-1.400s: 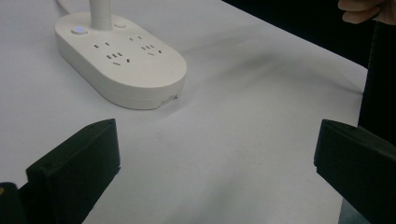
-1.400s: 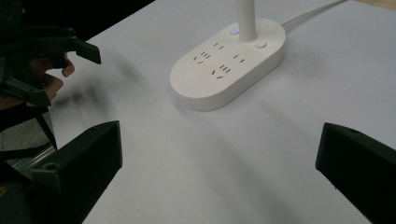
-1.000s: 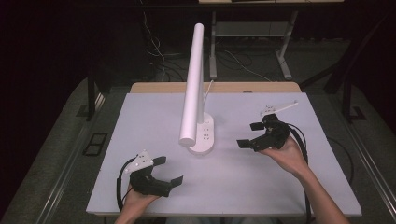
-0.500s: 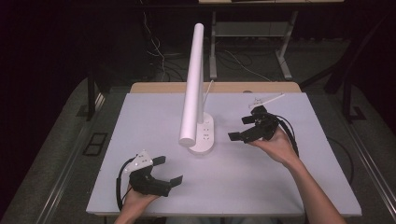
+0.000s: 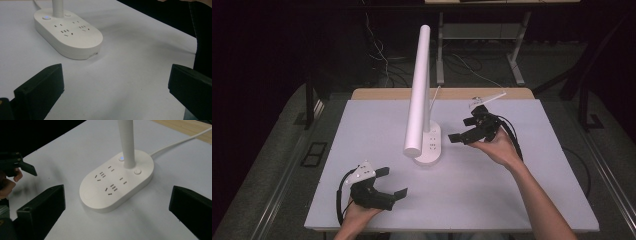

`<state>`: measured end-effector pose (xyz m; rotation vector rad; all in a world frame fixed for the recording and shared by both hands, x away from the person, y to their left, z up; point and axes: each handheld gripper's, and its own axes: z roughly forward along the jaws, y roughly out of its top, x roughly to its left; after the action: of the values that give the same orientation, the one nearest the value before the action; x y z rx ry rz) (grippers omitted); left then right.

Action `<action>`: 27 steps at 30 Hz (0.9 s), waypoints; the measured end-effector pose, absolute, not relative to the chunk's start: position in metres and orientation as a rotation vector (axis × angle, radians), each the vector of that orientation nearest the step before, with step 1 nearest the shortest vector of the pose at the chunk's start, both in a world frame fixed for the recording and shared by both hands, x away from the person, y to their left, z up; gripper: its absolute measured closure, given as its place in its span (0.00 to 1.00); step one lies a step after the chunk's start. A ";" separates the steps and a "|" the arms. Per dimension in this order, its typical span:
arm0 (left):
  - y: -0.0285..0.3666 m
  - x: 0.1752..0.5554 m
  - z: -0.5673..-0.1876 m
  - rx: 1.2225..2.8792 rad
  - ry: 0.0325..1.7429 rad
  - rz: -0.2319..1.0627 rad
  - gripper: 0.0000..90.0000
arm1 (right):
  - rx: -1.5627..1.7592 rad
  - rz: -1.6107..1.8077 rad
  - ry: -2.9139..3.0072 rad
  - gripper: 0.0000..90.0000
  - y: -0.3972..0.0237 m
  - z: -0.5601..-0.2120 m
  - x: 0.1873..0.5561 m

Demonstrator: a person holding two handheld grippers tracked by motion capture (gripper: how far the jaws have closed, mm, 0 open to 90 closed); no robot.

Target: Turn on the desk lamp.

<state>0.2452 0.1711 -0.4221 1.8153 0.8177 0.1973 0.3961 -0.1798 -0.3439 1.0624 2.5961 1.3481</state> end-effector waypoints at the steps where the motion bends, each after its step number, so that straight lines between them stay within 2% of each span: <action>1: 0.171 0.245 -0.422 1.816 0.817 0.197 0.00 | 1.062 1.353 2.596 0.00 -0.178 -0.343 0.397; 24: 0.171 0.246 -0.422 1.815 0.805 0.194 0.00 | 1.120 1.395 2.550 0.00 -0.160 -0.355 0.439; 27: 0.171 0.246 -0.422 1.818 0.803 0.195 0.00 | 1.132 1.431 2.532 0.06 -0.161 -0.362 0.445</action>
<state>0.2461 0.1707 -0.4217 1.8183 0.8027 0.1950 0.4446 -0.1614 -0.3618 1.1319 2.5321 1.4308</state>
